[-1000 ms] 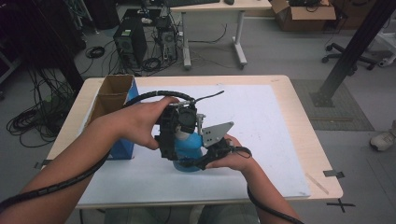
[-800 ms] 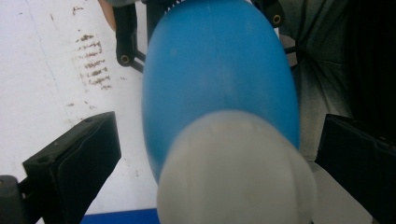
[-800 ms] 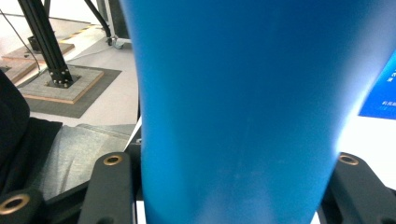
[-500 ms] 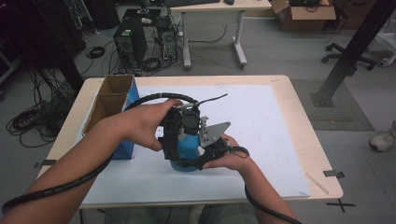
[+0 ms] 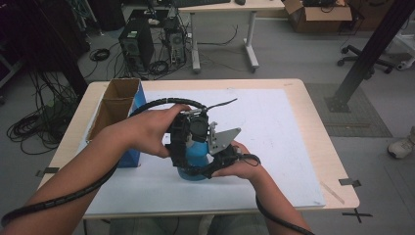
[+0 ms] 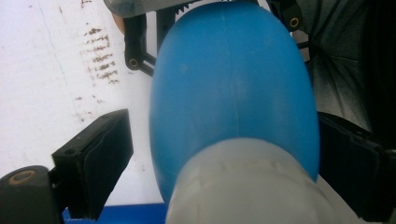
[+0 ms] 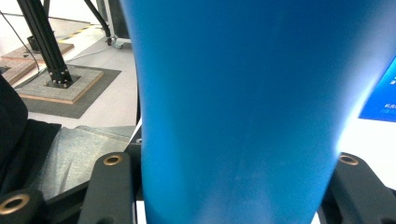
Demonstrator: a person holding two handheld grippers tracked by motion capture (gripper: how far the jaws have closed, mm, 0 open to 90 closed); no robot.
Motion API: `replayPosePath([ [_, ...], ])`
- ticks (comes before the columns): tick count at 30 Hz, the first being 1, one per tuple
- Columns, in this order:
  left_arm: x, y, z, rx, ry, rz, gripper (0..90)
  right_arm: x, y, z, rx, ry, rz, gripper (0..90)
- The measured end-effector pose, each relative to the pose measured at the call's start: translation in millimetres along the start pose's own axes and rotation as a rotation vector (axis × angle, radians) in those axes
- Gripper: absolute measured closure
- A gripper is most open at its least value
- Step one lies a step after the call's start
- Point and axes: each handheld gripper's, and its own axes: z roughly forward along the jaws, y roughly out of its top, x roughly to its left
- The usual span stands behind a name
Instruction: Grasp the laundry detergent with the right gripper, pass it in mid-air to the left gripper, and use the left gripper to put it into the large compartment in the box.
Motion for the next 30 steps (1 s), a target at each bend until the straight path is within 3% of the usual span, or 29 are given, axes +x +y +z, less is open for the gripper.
replayPosePath([
  [14,-3.0,1.7,-1.5,0.002,0.019,0.005,19.0,1.3,1.5,0.9,0.004,-0.007,0.003,43.5],
  [30,-2.8,4.9,2.1,0.006,0.011,0.007,25.8,1.1,1.9,-0.3,0.003,-0.014,-0.007,43.5],
])
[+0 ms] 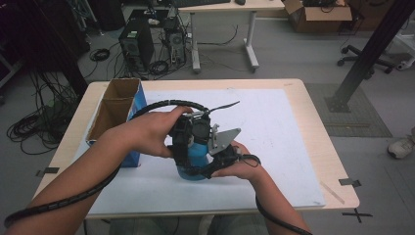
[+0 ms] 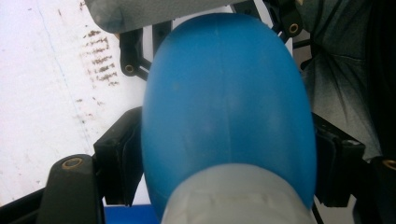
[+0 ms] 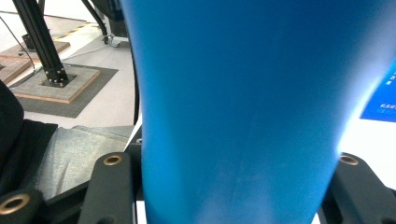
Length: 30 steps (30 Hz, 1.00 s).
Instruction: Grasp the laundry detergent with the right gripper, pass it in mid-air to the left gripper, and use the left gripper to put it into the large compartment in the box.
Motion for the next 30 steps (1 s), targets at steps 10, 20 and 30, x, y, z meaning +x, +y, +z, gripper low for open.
replayPosePath([
  [10,1.4,0.0,-1.7,0.003,-0.003,0.004,35.5,0.0,0.7,0.2,-0.002,-0.002,0.009,43.6],
  [20,0.7,2.7,-2.1,0.028,0.011,0.005,37.7,-0.7,1.5,0.4,0.003,-0.009,0.002,43.5],
  [30,0.7,4.1,-5.2,0.040,0.004,-0.022,38.5,0.2,4.1,-0.7,0.000,-0.006,0.001,43.0],
])
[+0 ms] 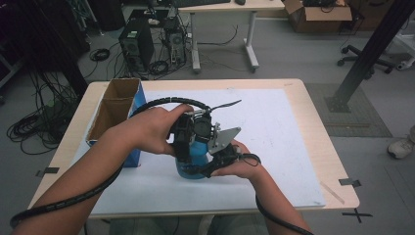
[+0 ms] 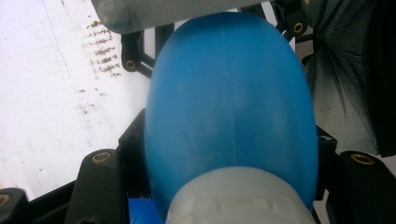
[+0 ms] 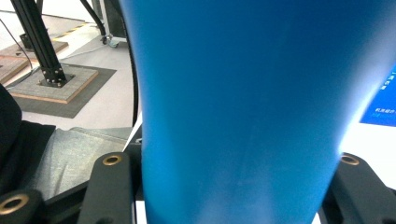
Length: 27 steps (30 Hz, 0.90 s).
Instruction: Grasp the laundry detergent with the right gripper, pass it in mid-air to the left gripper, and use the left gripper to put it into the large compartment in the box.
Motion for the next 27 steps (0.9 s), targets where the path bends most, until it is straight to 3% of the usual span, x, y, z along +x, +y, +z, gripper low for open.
replayPosePath([
  [17,-1.3,2.6,-0.7,0.012,0.005,-0.007,38.7,0.1,-3.2,1.3,-0.029,0.005,-0.011,40.7],
  [22,0.7,1.8,-2.9,0.010,0.008,-0.016,38.8,-0.6,-6.1,0.8,-0.040,-0.004,0.007,31.3],
  [27,1.5,1.6,-2.7,0.017,0.010,-0.031,38.8,-0.2,-8.5,-2.5,-0.053,-0.021,0.012,29.4],
])
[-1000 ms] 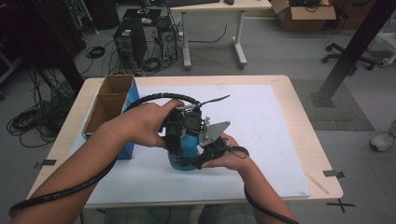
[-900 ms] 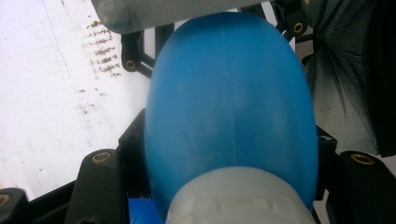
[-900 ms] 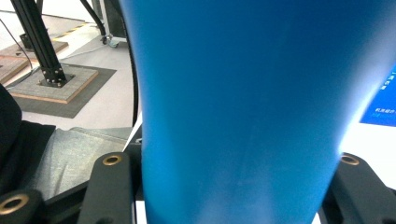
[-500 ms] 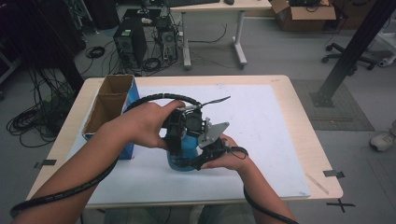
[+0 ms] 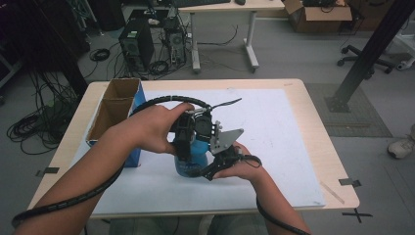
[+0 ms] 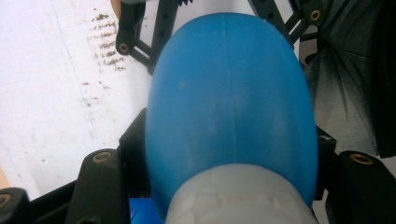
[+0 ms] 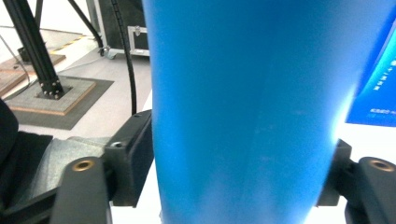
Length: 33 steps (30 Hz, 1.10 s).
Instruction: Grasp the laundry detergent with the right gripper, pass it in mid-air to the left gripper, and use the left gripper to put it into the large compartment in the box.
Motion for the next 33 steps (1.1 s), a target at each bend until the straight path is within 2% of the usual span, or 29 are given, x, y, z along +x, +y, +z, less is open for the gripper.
replayPosePath([
  [8,1.8,1.0,-0.8,-0.007,-0.006,-0.014,38.7,-0.3,-1.6,-4.5,-0.011,-0.026,0.027,22.8],
  [15,5.0,3.2,-1.8,-0.005,-0.016,-0.068,38.7,-2.9,-5.3,-11.1,-0.023,-0.049,0.076,14.8],
  [18,6.5,3.4,-2.5,0.000,-0.015,-0.078,38.6,-4.8,-5.6,-15.9,-0.016,-0.060,0.098,10.3],
  [24,7.6,1.4,-5.6,-0.013,-0.019,-0.110,38.6,-9.0,-5.5,-23.6,0.031,-0.069,0.118,0.3],
  [33,9.5,-1.7,-10.0,-0.014,-0.020,-0.132,38.5,-15.4,1.2,-40.0,0.112,-0.075,0.113,0.0],
])
